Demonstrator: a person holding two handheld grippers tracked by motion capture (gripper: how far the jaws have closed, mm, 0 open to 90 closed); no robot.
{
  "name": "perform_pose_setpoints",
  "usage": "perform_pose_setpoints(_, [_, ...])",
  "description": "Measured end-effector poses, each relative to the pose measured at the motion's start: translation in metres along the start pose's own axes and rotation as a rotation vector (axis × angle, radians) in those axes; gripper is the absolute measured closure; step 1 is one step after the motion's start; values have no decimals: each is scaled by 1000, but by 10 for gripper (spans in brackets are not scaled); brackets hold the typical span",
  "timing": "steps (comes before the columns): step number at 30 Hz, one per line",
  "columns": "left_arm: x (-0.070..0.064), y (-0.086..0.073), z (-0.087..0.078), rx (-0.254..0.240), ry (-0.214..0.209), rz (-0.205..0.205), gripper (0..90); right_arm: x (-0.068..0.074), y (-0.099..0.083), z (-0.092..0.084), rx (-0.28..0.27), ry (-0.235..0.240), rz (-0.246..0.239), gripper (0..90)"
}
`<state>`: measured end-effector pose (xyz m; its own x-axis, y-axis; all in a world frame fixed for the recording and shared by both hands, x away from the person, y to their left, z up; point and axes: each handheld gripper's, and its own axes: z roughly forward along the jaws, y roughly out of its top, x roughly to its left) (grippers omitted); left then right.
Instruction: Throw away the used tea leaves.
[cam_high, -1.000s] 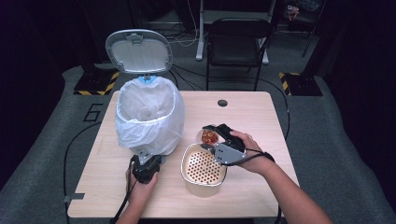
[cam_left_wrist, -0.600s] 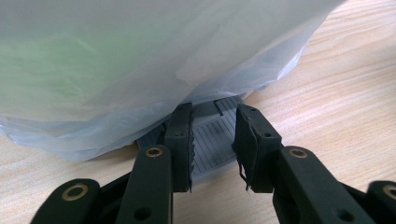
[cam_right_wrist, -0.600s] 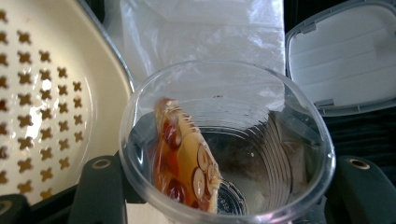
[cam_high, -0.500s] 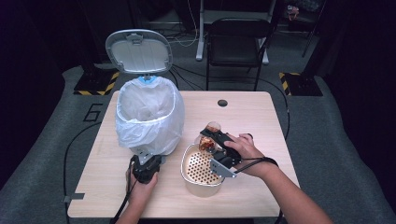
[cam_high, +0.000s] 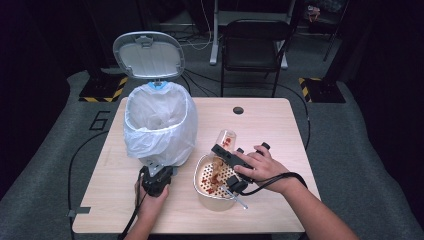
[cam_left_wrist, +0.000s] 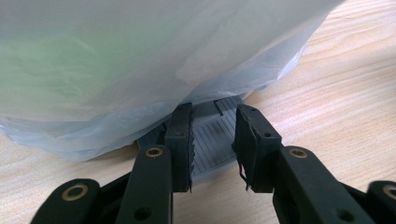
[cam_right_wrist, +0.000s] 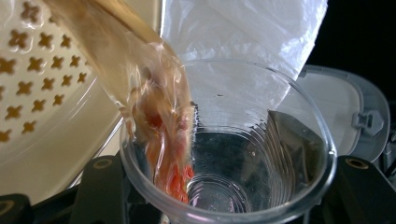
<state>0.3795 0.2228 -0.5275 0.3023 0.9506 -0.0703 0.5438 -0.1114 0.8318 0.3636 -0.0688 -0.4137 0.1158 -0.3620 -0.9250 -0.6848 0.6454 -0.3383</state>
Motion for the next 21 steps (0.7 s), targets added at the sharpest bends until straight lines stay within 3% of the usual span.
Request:
perform_pose_setpoints(3, [1, 0, 0, -1, -7, 9, 674, 1, 2, 0, -1, -10, -84, 385])
perform_pose_setpoints(5, [0, 0, 1, -11, -2, 7, 675, 7, 3, -1, 25, 9, -73, 385])
perform_pose_setpoints(7, [0, 0, 0, -9, -3, 8, 674, 7, 2, 0, 26, 25, -125, 385])
perform_pose_setpoints(8, [0, 0, 0, -8, -3, 9, 674, 10, 2, -1, 44, 5, -100, 384])
perform_pose_setpoints(15, [0, 0, 1, -13, 1, 10, 674, 15, 1, -1, 62, 20, -133, 384])
perform_pose_setpoints(18, [0, 0, 1, -8, 4, 6, 675, 16, 0, 0, 57, 22, -138, 383])
perform_pose_setpoints(19, [0, 0, 0, -2, -2, 4, 675, 17, 0, 2, 39, 7, -116, 383])
perform_pose_setpoints(21, [0, 0, 1, -8, 4, 0, 675, 13, 1, -1, 64, 7, -186, 383])
